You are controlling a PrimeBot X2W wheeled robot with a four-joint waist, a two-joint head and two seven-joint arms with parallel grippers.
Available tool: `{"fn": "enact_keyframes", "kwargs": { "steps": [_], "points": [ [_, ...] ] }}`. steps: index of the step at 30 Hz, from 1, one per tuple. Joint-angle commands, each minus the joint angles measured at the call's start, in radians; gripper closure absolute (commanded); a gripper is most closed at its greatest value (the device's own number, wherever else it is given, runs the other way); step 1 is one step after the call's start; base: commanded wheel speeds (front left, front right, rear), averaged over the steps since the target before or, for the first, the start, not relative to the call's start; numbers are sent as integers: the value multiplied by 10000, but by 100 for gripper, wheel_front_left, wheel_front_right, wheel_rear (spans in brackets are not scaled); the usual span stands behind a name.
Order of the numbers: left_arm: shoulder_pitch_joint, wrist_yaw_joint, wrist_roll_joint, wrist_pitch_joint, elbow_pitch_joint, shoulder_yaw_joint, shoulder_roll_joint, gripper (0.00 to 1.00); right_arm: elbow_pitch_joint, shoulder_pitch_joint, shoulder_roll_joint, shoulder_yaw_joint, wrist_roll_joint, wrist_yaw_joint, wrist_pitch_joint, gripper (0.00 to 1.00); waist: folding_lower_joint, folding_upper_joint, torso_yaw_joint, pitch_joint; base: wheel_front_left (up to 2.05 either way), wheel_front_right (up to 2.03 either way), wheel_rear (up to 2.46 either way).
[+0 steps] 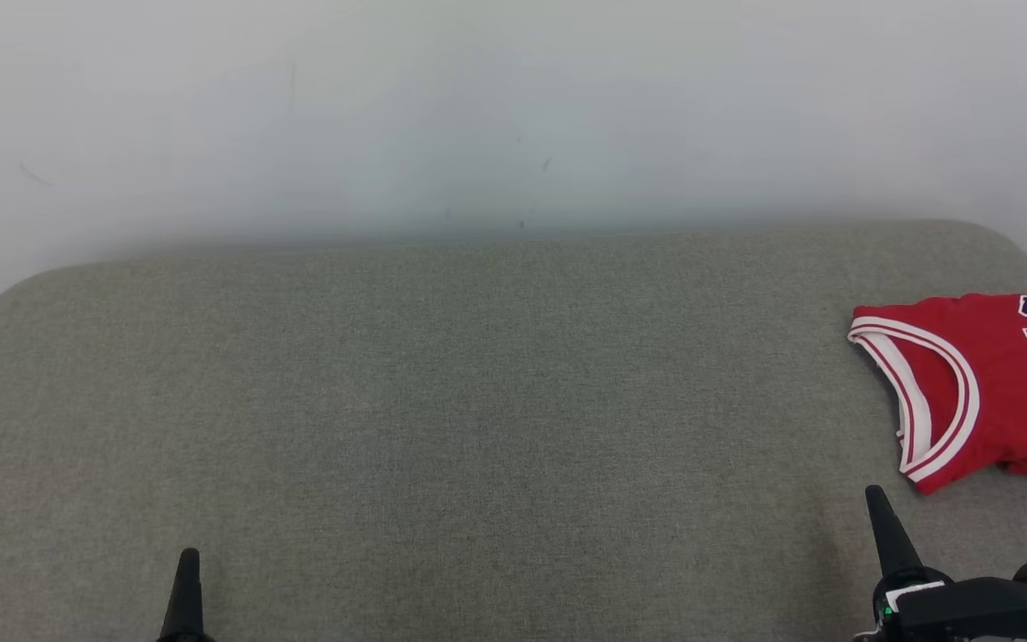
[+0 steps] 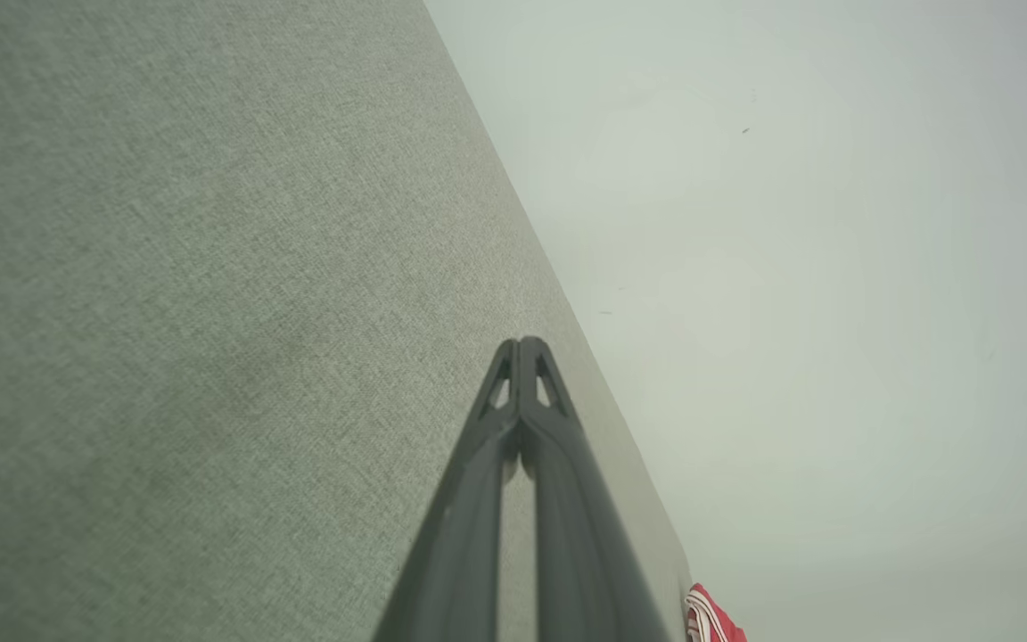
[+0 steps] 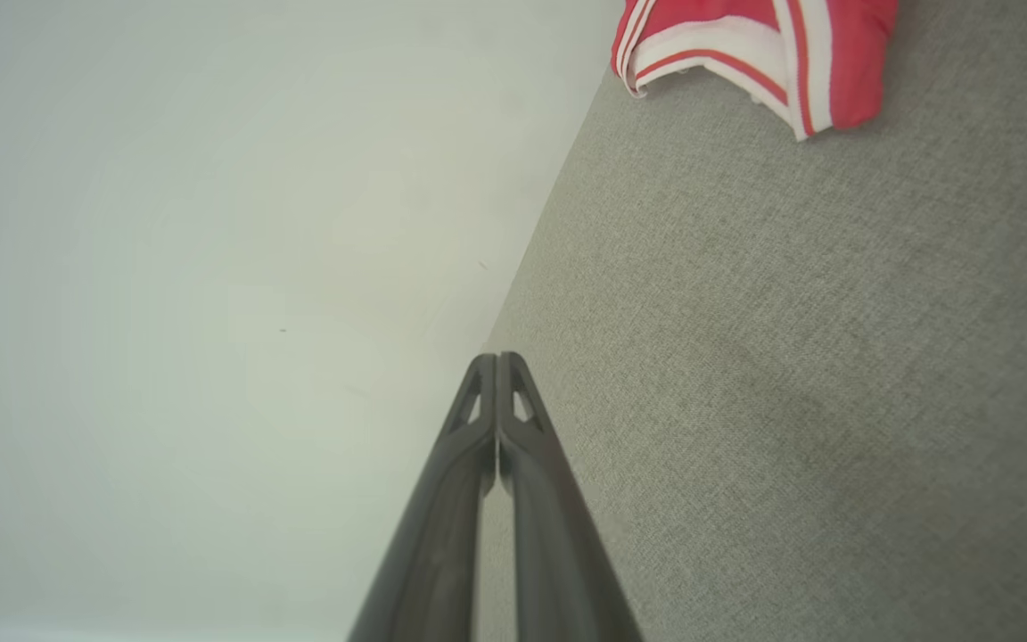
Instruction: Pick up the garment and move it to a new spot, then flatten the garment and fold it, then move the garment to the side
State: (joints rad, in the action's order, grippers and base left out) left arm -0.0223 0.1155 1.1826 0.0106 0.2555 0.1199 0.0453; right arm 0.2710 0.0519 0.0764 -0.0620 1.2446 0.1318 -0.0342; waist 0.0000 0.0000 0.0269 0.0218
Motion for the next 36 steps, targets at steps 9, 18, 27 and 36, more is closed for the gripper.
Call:
{"fn": "enact_keyframes", "kwargs": {
  "steps": [9, 18, 27, 36],
  "points": [
    [-347, 92, 1084, 256, -107, -15, 57, 100, -148, 265, -68, -152, 905, -13, -191, 100, 0, -1, -51, -47, 0, 0, 0],
    [-486, 99, 1776, 428, -108, -24, 59, 100, -179, 342, -116, -242, 1522, -15, -342, 100, 0, -1, -93, -86, 0, 0, 0],
    [-630, 119, 2535, 616, -111, -34, 64, 100, -207, 420, -165, -329, 2168, -16, -477, 100, 0, -1, -140, -129, 0, 0, 0],
    [-735, 148, 3256, 792, -116, -43, 65, 100, -239, 501, -209, -417, 2776, -18, -630, 100, 0, 0, -187, -173, 0, 0, 0]
  ]
}}
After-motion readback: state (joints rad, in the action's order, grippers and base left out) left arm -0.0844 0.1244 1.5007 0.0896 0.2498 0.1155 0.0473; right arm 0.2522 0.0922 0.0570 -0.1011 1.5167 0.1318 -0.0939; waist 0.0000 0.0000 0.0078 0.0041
